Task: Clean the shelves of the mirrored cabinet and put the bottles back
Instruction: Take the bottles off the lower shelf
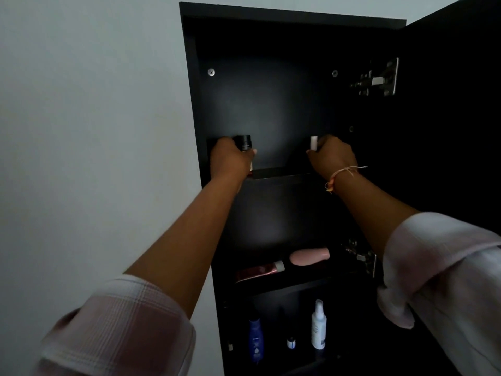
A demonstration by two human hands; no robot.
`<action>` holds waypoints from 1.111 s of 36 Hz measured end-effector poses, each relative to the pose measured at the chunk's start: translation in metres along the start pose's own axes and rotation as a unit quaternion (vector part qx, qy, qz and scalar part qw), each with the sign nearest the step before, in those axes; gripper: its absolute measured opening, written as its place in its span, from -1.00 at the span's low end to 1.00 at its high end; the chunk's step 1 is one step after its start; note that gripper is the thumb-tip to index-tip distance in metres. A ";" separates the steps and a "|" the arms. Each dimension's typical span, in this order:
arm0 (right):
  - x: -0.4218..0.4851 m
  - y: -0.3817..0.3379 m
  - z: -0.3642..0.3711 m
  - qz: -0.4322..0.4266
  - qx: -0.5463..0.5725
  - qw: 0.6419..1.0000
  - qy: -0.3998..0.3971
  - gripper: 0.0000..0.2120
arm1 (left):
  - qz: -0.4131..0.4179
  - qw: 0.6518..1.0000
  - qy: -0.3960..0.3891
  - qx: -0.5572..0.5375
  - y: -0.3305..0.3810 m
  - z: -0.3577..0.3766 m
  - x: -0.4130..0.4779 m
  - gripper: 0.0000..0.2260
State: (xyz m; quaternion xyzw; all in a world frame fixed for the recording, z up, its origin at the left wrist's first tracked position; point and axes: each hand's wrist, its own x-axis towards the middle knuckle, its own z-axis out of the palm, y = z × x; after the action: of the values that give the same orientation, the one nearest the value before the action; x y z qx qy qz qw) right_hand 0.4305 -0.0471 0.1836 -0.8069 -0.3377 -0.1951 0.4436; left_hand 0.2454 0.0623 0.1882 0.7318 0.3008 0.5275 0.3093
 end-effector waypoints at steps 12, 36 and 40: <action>-0.030 -0.005 -0.006 -0.058 0.239 0.969 0.036 -0.82 | 0.083 0.992 0.060 -0.078 0.020 -0.005 -0.039 -0.77; -0.292 0.125 0.091 0.027 0.262 0.949 -0.171 -0.88 | -0.128 0.988 -0.013 -0.079 -0.150 0.025 -0.291 -0.73; -0.343 0.166 0.109 0.067 0.203 0.943 -0.255 -0.86 | -0.213 0.975 -0.061 -0.016 -0.203 0.032 -0.349 -0.81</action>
State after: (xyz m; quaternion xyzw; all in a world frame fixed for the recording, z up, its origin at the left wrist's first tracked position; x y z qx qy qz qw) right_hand 0.3123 -0.1448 -0.1824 -0.7432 -0.4170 0.1200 0.5094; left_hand 0.1613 -0.0821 -0.1809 0.6768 0.4219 0.4083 0.4441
